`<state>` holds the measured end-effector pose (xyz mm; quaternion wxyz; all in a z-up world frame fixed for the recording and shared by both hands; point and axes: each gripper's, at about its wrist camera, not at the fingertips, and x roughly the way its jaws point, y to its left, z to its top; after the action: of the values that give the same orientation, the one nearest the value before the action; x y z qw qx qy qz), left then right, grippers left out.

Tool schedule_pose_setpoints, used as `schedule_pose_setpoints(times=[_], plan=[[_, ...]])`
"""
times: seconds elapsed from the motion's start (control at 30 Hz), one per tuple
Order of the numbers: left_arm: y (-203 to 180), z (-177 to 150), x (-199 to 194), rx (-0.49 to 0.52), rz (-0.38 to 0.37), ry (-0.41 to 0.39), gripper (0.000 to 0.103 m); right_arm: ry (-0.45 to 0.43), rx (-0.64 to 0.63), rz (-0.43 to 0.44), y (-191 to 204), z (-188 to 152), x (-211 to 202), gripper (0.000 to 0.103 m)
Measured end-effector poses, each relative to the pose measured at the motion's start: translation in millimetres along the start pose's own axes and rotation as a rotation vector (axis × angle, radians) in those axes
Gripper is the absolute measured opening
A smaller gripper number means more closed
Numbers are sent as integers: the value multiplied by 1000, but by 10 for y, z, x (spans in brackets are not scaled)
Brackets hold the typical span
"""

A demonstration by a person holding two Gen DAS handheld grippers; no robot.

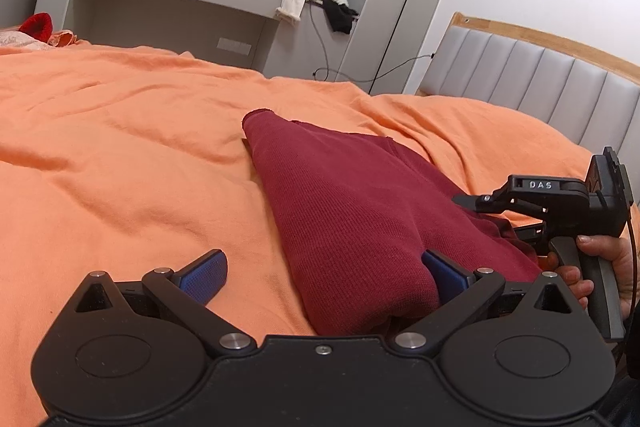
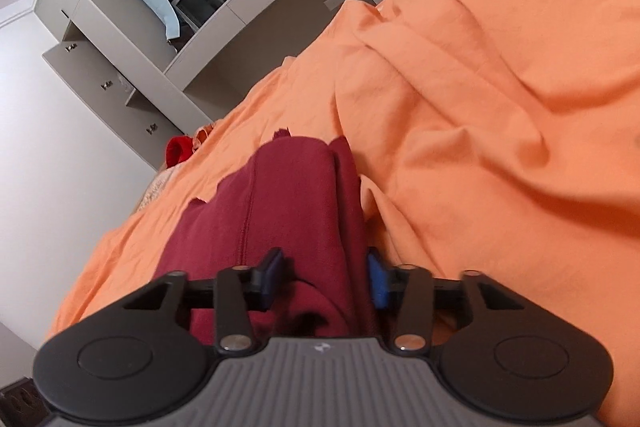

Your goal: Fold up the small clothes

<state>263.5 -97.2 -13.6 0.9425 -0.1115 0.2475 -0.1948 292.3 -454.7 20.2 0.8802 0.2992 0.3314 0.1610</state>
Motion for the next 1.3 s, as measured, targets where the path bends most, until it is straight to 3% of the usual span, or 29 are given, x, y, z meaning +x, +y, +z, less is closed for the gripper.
schedule_pose_setpoints(times=[0.17,1.1,1.3], plan=[[-61,35,-1,20,27,15,103,-13,-4,1,18,-41,-2,43],[-54,45,-10,8,27,22,103,-28,-6,-1,-10,-81,19,52],[-50,43,-15,8,27,24,103,-27,-21,-9,5,-81,42,58]])
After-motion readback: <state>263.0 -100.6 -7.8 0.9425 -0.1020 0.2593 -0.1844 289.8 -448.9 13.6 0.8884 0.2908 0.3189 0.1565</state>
